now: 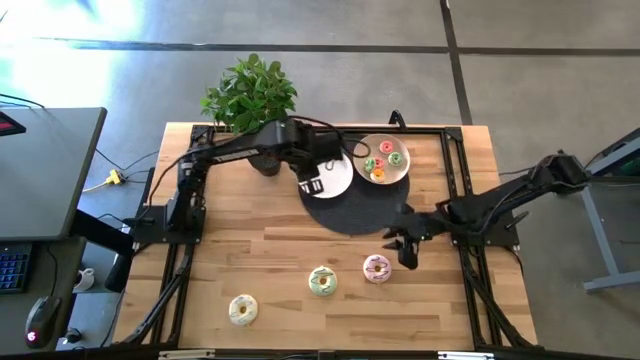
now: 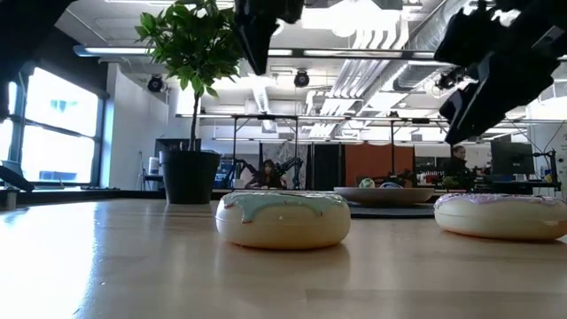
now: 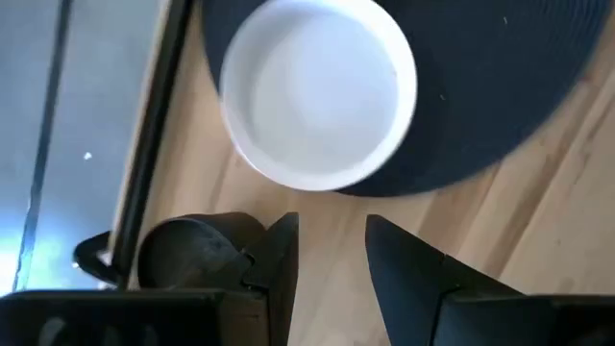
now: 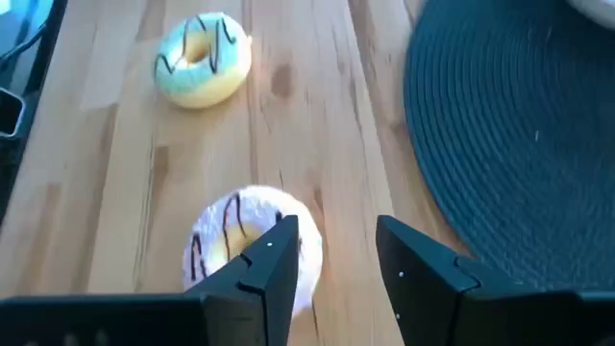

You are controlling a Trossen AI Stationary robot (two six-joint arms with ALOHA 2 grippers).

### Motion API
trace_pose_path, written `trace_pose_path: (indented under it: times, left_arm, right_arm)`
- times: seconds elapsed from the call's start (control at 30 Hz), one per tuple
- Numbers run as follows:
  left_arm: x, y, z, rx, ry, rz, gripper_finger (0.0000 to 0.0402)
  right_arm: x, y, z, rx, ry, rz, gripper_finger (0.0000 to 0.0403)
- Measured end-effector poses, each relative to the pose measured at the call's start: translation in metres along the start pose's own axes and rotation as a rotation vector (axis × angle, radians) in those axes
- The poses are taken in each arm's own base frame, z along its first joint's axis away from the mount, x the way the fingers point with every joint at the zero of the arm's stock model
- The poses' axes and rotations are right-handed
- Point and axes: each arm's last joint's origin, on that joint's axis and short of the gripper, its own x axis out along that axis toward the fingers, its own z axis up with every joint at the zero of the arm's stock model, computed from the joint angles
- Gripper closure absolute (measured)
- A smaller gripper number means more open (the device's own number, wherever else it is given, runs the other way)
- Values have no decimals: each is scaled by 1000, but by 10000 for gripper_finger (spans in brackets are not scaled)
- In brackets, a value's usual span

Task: Pick & Place donuts
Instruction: Put the large purple donut on the white plate

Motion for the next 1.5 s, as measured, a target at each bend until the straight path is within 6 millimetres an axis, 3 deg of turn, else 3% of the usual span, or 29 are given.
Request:
trace_pose_path:
  times: [0.2,0.3,0.47,0.6,0.67,0.77,0.97,1.17,1.23,1.33,1.5]
  left_arm:
    - [-38,6,-30,-8,-77,63,282]
    - [-45,7,-53,-48,-96,170,282]
    - [-32,-8,-91,-96,-150,172,282]
    - [-11,-22,-120,-131,-189,83,282]
    - [-1,-32,-123,-164,-256,28,282]
    - [11,-38,-143,-175,-233,-2,282]
    - [24,-48,-147,-264,-286,-15,282]
    - [31,-51,-145,-274,-321,-35,282]
    - [30,-50,-145,-273,-329,-30,282]
    - [32,-51,-145,-253,-327,-19,282]
    - [31,-50,-145,-243,-334,-5,282]
  right_arm:
    - [15,23,-8,-50,-24,31,265]
    - [27,29,-15,-15,17,36,265]
    - [44,28,-27,-11,96,-12,265]
    - [56,23,-34,30,155,-58,265]
    - [61,23,-37,52,181,-53,265]
    - [67,23,-39,51,182,-51,265]
    - [67,21,-32,89,119,-76,275]
    - [63,14,-14,75,29,-16,362]
    - [62,7,-5,74,-8,-18,388]
    - [61,-6,11,40,-114,-45,382]
    - [55,-42,46,30,-413,-292,382]
